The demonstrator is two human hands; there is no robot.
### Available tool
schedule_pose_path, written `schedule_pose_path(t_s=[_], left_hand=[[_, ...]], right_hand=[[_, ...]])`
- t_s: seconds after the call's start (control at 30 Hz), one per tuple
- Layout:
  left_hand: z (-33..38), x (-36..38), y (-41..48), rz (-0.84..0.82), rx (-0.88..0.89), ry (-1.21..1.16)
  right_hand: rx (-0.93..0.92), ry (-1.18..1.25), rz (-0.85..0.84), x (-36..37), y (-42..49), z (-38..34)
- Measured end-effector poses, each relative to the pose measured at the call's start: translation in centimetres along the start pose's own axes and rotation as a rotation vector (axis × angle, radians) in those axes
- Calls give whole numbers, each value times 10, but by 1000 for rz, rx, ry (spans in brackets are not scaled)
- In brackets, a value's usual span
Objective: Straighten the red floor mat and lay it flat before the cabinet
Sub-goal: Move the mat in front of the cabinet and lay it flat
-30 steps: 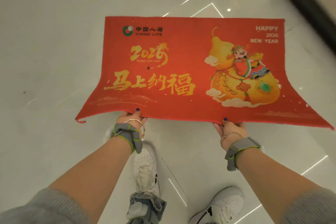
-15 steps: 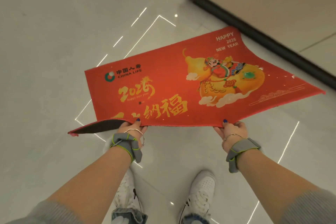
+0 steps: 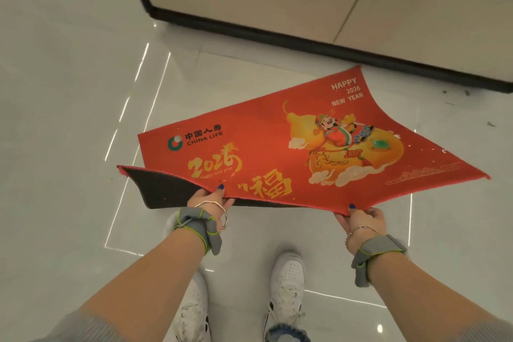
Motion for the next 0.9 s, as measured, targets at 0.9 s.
schedule_pose_path(t_s=[0.9], left_hand=[[-96,46,-58,-6,-346,-74]], right_hand=[[351,290,-82,-41,59,23]])
Point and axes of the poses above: each hand's wrist, its own y-axis towards the middle knuckle, its own x-axis out of the palm, z = x × y, the point moved 7 cm from there along y, towards the middle knuckle, and after that the axes turned 13 degrees about x, right-handed, at the moved point
